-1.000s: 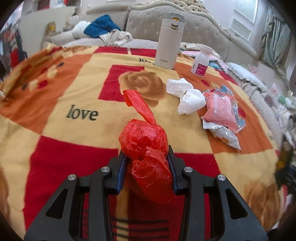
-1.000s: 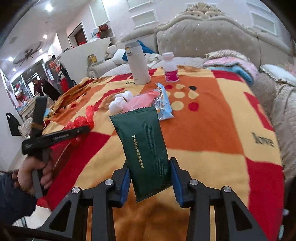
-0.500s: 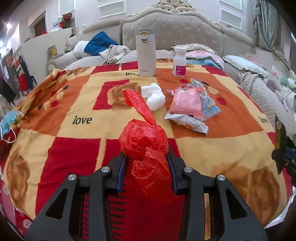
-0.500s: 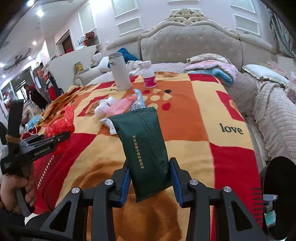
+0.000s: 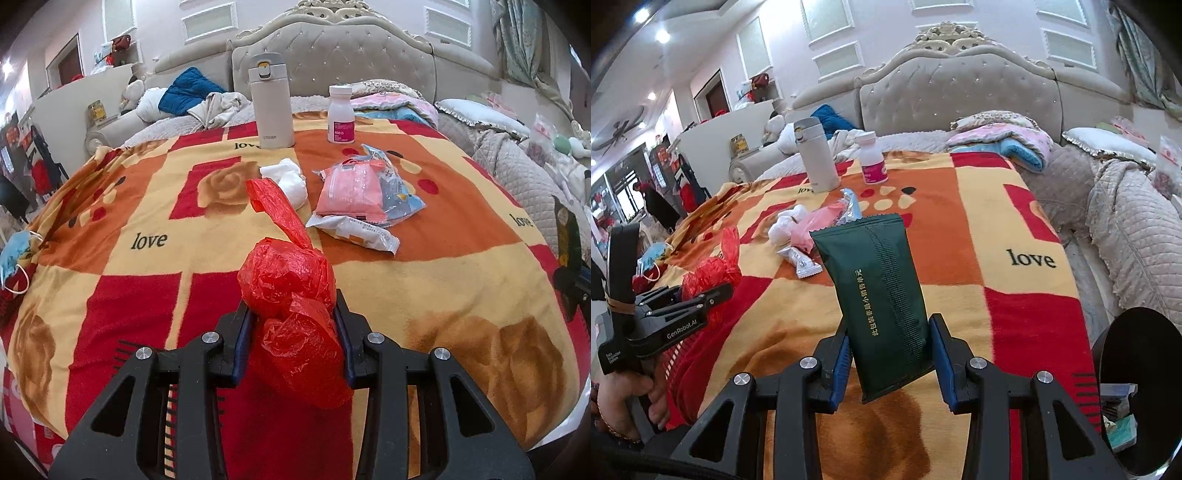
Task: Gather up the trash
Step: 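Carry the red bag and green pouch over the black bin and release both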
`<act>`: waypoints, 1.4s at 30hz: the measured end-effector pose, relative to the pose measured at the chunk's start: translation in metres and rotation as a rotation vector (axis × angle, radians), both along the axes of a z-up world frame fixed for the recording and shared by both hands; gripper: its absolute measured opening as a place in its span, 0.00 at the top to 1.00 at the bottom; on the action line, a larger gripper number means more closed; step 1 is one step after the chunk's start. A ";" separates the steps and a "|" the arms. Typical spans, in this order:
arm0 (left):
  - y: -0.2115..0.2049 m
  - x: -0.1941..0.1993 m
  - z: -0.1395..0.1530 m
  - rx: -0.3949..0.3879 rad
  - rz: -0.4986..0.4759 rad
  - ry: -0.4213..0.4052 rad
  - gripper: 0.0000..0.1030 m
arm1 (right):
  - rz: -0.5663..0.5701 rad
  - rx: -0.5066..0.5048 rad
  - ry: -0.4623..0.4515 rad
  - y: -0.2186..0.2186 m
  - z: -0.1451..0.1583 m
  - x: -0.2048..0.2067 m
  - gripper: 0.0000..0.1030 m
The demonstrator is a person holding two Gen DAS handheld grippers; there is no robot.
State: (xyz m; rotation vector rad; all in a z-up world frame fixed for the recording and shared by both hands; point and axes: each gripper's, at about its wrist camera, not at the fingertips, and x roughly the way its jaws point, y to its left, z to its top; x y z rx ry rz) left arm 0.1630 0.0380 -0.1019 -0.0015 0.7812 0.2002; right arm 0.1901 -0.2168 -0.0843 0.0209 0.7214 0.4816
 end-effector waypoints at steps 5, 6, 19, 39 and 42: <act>0.000 0.000 0.000 0.006 -0.005 0.002 0.65 | -0.039 0.004 0.004 -0.015 0.000 0.001 0.63; 0.000 0.000 0.000 0.009 -0.005 0.001 0.65 | -0.050 0.005 0.008 -0.019 0.000 0.001 0.63; -0.043 0.017 0.029 0.056 -0.163 -0.072 0.65 | -0.221 0.055 0.001 -0.099 0.004 -0.006 0.63; -0.286 0.060 0.035 -0.084 -0.728 -0.037 0.65 | -0.618 0.063 0.080 -0.250 -0.011 -0.026 0.63; -0.315 0.059 0.023 -0.101 -0.813 0.004 0.65 | -0.628 0.051 0.110 -0.261 -0.018 -0.024 0.63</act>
